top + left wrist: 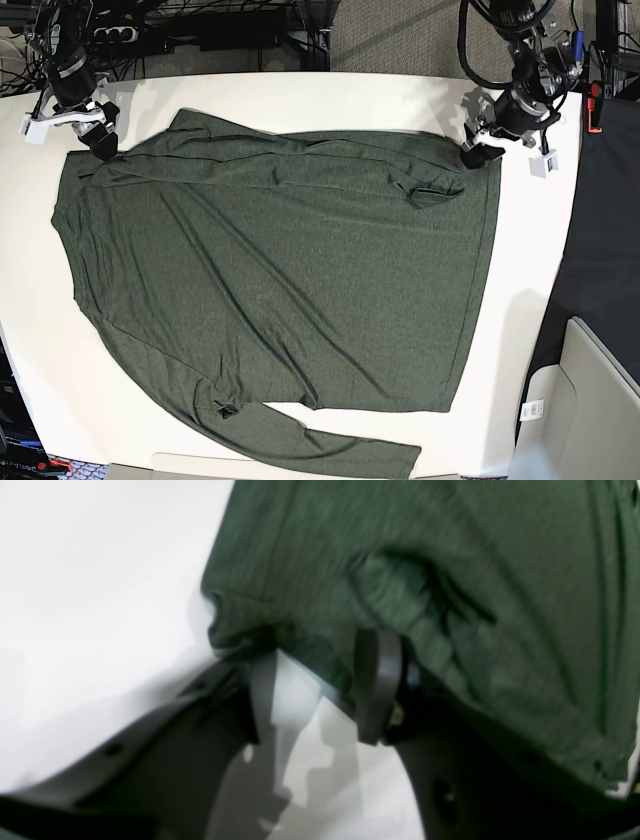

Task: Fold the T-shirt properly
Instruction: 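Regrip the shoulder edges with both grippers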

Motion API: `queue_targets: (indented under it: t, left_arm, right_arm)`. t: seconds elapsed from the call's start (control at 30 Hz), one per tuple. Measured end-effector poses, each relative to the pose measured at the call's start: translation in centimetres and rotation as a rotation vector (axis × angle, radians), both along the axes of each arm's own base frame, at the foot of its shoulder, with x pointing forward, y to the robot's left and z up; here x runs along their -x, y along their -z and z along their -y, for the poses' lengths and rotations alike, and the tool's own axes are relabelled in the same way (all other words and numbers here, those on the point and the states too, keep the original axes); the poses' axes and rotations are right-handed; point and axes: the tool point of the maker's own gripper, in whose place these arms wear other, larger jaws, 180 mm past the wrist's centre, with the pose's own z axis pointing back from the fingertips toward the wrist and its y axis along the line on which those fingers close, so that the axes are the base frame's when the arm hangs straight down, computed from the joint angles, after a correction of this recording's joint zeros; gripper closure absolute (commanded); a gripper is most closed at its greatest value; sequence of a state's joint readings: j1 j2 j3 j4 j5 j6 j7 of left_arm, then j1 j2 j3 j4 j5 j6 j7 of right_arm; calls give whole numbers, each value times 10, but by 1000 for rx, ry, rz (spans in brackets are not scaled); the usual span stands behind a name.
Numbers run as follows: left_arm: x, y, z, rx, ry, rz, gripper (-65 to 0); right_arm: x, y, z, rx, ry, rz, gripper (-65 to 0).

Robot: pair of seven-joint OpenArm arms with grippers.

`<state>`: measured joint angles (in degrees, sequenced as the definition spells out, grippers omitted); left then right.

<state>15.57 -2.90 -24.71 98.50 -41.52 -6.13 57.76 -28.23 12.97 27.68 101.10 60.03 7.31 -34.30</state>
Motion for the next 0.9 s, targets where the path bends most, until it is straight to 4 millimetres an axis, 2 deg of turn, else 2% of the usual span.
queue_targets:
  t: [0.23, 0.4, 0.6, 0.7, 0.9]
  left_arm:
    - [-4, 6, -1, 13, -15, -2, 0]
    - [-4, 2, -1, 4, -9, 1, 0]
    - [24, -6, -1, -53, 26, -46, 0]
    - [31, -10, -2, -74, 32, -63, 0]
    - [42, -15, -3, -97, 43, -69, 0]
  right_arm:
    - [4, 2, 0, 1, 1, -11, -271]
    - [4, 2, 0, 1, 1, -12, -271]
    - [5, 10, 4, -8, 16, -26, -271]
    - [6, 16, 7, -13, 27, -41, -271]
    - [7, 14, 16, -3, 49, -37, -272]
